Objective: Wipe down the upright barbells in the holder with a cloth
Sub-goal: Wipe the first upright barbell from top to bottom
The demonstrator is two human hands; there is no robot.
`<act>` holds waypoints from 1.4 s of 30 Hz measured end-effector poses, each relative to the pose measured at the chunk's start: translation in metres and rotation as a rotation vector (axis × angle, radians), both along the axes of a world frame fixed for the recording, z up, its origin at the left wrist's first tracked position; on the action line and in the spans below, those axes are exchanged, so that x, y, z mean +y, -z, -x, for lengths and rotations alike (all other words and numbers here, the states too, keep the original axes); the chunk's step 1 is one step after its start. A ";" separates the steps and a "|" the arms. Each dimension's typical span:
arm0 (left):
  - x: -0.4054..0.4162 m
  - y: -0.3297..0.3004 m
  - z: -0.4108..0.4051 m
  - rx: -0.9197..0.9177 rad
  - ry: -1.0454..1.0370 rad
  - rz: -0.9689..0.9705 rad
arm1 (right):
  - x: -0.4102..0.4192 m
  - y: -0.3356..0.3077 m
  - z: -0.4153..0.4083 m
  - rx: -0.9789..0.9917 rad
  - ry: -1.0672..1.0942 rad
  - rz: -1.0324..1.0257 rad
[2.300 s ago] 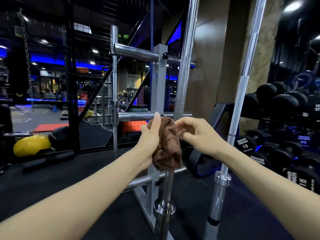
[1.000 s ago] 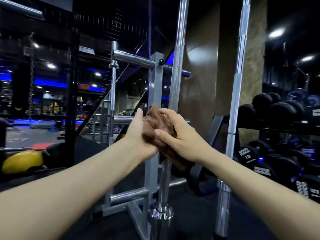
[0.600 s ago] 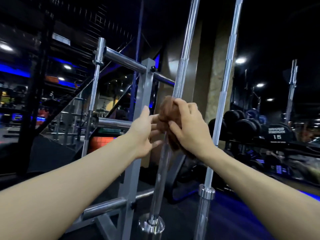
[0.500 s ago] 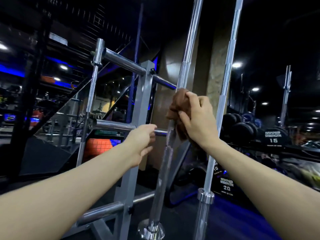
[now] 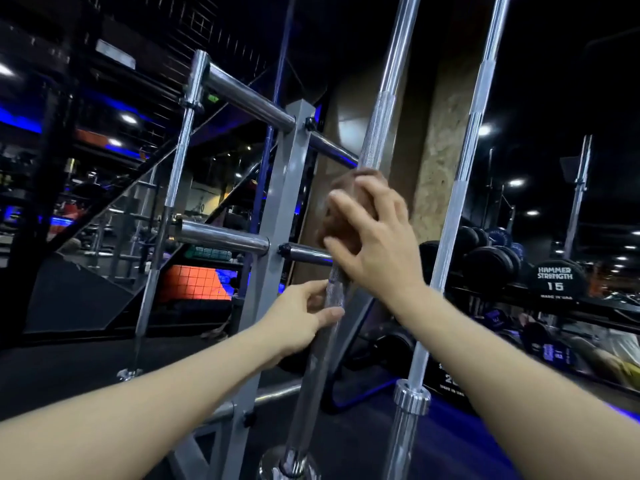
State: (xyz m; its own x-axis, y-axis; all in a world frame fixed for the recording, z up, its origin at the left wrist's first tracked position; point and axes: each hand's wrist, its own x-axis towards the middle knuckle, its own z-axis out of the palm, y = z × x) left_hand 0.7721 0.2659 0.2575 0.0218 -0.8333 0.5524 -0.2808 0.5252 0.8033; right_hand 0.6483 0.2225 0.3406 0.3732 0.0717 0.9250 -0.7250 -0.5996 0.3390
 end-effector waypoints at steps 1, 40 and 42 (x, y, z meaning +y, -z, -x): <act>-0.002 0.001 -0.001 0.002 -0.002 -0.001 | -0.001 0.012 -0.002 0.040 -0.004 0.028; 0.009 0.016 0.001 0.122 0.104 0.036 | -0.004 0.036 0.015 0.197 -0.185 -0.104; 0.009 0.027 -0.003 0.097 0.110 0.014 | -0.004 0.009 0.014 0.127 -0.187 -0.090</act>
